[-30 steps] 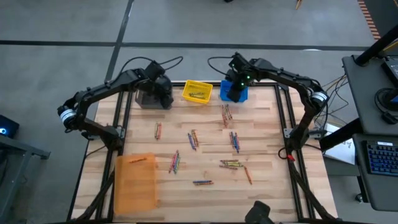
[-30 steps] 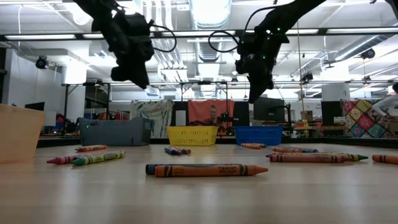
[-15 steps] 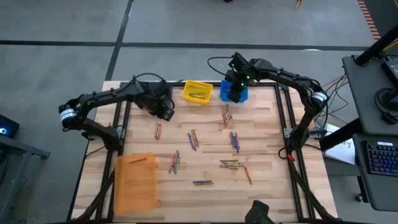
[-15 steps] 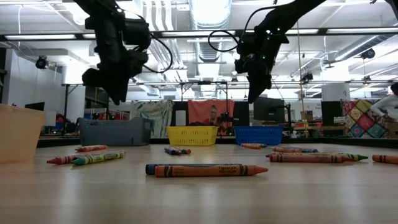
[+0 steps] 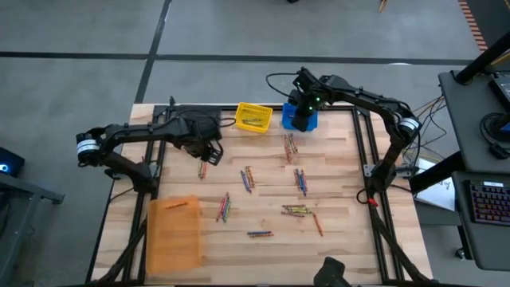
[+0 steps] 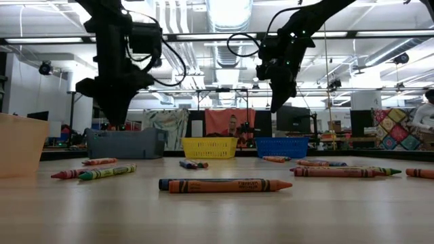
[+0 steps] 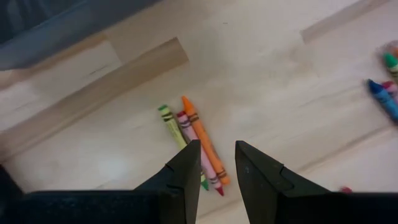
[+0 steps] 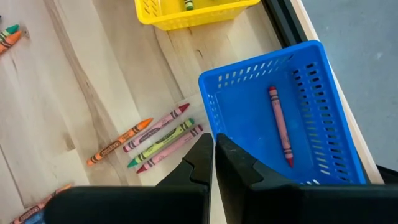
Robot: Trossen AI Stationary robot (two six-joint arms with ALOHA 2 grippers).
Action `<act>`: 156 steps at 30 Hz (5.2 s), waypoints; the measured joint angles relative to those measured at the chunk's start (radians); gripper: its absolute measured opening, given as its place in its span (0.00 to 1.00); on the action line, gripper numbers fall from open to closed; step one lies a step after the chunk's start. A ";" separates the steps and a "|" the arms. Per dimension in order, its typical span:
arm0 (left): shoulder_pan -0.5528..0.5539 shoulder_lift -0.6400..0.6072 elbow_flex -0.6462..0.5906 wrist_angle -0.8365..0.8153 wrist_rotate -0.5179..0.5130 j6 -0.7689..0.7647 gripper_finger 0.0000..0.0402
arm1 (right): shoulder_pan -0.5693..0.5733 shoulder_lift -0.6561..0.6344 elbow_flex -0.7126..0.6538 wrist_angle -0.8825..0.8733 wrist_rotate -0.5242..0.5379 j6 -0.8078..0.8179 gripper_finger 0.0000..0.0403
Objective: Sort crayons
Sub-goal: Put the orange crayon into the orange bin
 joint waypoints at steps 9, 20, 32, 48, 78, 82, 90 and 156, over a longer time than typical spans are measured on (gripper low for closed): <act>-0.014 0.000 -0.109 0.116 -0.027 -0.046 0.20 | 0.006 0.000 0.000 -0.012 0.000 0.000 0.02; -0.018 0.000 -0.196 0.250 -0.030 -0.074 0.20 | 0.021 0.000 -0.001 -0.009 0.000 0.000 0.02; -0.040 0.000 -0.245 0.309 -0.062 -0.114 0.20 | 0.021 0.000 -0.001 -0.001 0.000 0.000 0.02; -0.040 0.007 -0.261 0.338 -0.061 -0.112 0.20 | 0.021 0.000 -0.001 -0.001 0.000 0.019 0.02; -0.041 0.007 -0.310 0.443 -0.054 -0.109 0.20 | 0.021 0.000 -0.001 -0.055 0.000 0.106 0.02; -0.041 0.007 -0.309 0.445 -0.054 -0.109 0.20 | 0.021 0.000 -0.001 -0.055 0.000 0.105 0.02; -0.043 0.007 -0.277 0.413 -0.054 -0.105 0.20 | 0.021 0.000 -0.001 -0.055 0.000 0.105 0.02; -0.046 0.005 -0.382 0.550 -0.091 -0.131 0.19 | 0.021 0.000 -0.001 -0.031 0.000 0.105 0.02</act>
